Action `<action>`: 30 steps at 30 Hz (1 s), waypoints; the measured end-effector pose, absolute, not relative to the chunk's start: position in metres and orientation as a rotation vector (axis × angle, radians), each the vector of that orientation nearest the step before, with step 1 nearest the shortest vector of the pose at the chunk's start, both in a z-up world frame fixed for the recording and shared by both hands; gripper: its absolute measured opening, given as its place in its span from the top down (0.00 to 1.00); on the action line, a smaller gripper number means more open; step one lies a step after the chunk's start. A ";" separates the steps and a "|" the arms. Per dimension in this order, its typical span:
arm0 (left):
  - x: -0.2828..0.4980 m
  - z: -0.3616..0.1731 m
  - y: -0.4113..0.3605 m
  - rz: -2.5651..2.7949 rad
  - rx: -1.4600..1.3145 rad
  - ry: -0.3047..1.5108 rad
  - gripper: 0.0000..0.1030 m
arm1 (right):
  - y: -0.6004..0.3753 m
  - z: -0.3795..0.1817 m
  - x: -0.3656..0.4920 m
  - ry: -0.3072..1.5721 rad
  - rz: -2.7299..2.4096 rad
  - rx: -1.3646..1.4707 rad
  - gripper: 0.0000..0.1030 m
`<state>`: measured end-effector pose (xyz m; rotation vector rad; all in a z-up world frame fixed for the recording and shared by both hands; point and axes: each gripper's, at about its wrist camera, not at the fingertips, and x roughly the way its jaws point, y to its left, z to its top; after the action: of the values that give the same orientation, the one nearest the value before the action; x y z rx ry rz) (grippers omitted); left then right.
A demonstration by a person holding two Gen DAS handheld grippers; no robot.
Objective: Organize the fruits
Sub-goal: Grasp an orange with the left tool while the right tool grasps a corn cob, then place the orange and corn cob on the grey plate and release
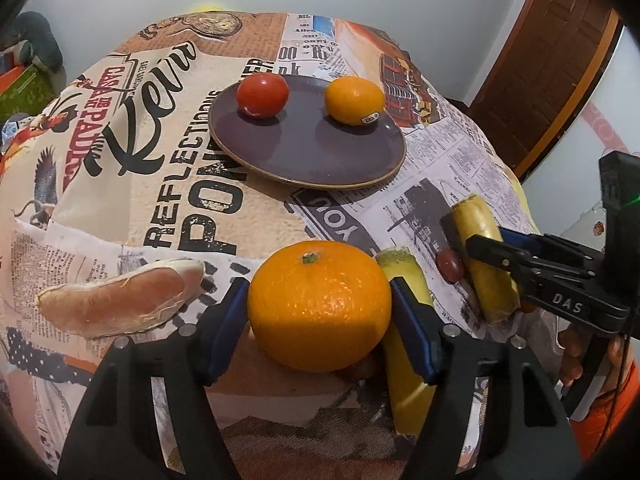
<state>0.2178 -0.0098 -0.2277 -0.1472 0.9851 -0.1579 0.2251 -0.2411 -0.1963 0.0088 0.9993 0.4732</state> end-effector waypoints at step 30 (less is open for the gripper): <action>0.241 -0.155 0.010 -0.113 -0.140 0.793 0.33 | -0.223 -0.118 0.233 0.762 0.507 -0.016 0.66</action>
<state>0.2411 0.0096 -0.1547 -0.1401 0.7930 -0.1129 0.2333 -0.2235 -0.1182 -0.0158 0.7620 0.5075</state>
